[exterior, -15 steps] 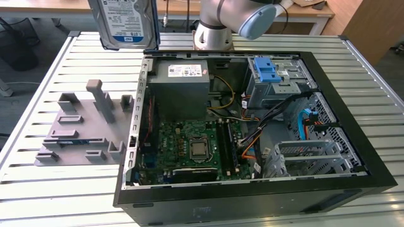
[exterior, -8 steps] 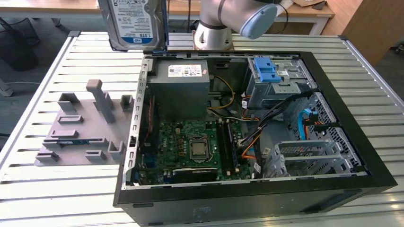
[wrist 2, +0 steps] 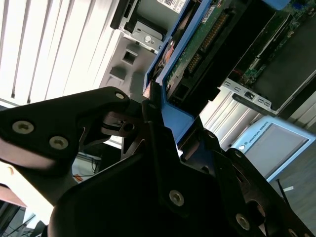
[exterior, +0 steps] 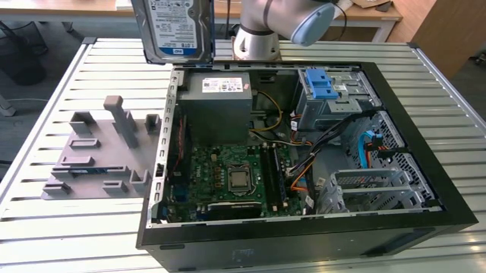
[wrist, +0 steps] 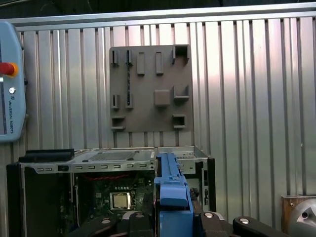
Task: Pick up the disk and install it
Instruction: 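Pick up the disk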
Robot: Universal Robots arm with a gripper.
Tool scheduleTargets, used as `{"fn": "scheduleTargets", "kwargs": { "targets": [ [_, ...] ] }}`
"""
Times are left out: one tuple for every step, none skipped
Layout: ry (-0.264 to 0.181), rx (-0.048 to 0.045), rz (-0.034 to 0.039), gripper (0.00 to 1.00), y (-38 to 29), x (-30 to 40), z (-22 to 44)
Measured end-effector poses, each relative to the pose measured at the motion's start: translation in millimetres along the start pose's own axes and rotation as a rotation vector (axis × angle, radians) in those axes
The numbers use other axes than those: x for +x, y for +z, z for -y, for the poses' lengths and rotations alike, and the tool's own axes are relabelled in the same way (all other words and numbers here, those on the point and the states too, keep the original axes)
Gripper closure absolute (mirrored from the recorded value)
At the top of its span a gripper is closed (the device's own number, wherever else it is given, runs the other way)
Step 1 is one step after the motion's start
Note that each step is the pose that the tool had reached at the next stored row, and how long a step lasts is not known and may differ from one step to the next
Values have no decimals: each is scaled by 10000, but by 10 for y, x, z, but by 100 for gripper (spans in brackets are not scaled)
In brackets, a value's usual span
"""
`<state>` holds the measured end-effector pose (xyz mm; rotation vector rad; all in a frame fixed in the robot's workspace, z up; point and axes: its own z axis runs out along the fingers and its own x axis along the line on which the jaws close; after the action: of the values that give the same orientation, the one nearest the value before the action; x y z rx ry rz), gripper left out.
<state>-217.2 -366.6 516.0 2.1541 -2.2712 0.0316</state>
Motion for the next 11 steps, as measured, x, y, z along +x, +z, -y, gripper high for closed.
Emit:
{"fn": "scheduleTargets", "kwargs": {
  "targets": [
    [0, 0, 0, 64, 0, 7, 23],
    [-1, -1, -1, 64, 0, 14, 44],
    [-1, -1, -1, 64, 0, 20, 61],
    [0, 0, 0, 64, 1, 27, 83],
    [-1, 0, 0, 64, 2, 35, 106],
    [-1, -1, -1, 64, 1, 42, 127],
    [0, 0, -1, 64, 2, 49, 147],
    [0, 0, 0, 64, 2, 57, 167],
    [-1, 0, 1, 64, 3, 64, 185],
    [0, 0, 0, 64, 3, 69, 203],
    [-1, 0, 0, 64, 3, 74, 219]
  ]
}}
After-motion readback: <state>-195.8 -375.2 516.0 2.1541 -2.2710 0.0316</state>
